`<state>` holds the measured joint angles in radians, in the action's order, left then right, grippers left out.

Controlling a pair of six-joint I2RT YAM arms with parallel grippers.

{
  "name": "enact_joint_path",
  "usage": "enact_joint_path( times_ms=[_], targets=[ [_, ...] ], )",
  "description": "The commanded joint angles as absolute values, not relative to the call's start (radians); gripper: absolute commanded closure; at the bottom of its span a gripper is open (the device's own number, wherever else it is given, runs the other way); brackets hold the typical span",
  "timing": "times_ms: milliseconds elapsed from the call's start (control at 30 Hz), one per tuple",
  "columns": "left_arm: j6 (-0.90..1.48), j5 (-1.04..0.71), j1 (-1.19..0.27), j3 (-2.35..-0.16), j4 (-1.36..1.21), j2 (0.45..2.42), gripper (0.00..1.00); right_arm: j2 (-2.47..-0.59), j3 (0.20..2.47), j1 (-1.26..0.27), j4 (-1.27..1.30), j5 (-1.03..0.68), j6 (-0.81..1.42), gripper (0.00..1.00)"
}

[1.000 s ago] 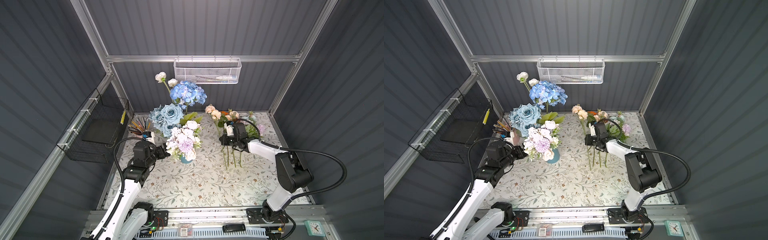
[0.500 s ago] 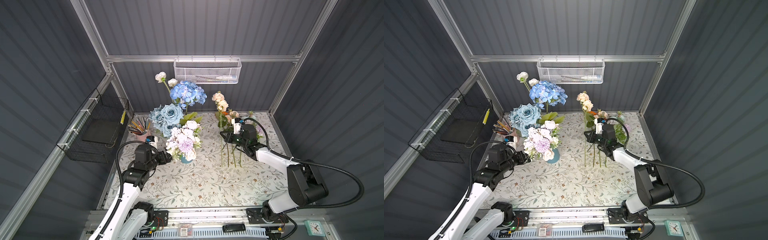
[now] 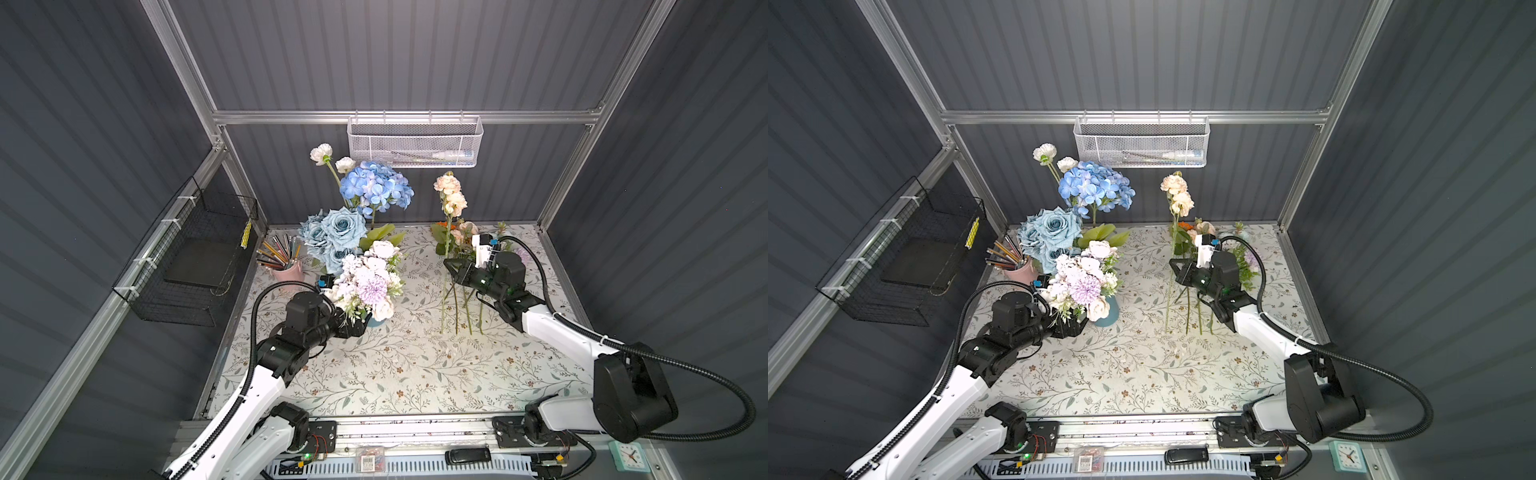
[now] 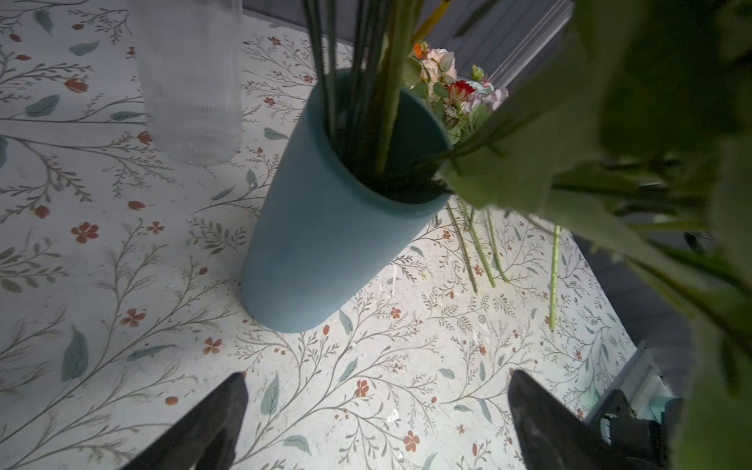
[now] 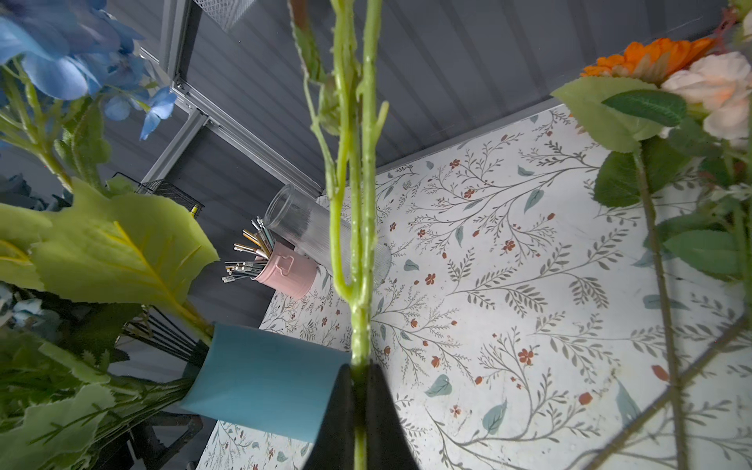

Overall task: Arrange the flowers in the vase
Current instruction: 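Lift the peach rose stem upward out of the pile with the right gripper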

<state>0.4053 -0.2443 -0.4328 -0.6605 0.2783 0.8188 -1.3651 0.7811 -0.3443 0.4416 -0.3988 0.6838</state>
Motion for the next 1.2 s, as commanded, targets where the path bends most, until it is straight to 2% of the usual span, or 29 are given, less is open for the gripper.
enact_joint_path(
  times_ms=[0,333,600,767,933,1167],
  targets=[
    [0.450,-0.300,-0.438,-0.673,0.145,0.830,0.00,-1.333,0.775,-0.367,0.498,-0.376,0.694,1.00],
    [0.568,-0.213,-0.437,-0.658,-0.115,0.872,0.00,-1.283,0.667,-0.450,0.756,-0.285,0.619,1.00],
    [0.580,-0.134,-0.437,-0.672,-0.134,0.874,0.00,-1.266,0.623,-0.524,0.932,-0.221,0.641,1.00],
    [0.578,-0.201,-0.437,-0.706,-0.157,0.935,0.00,-1.214,0.576,-0.535,1.058,-0.146,0.607,1.00],
    [0.579,-0.270,-0.437,-0.721,-0.181,1.006,0.00,-1.071,0.622,-0.534,0.913,-0.132,0.492,1.00],
    [0.535,-0.306,-0.438,-0.768,-0.126,1.062,0.00,-0.921,0.758,-0.563,0.680,-0.211,0.399,1.00]
  ],
)
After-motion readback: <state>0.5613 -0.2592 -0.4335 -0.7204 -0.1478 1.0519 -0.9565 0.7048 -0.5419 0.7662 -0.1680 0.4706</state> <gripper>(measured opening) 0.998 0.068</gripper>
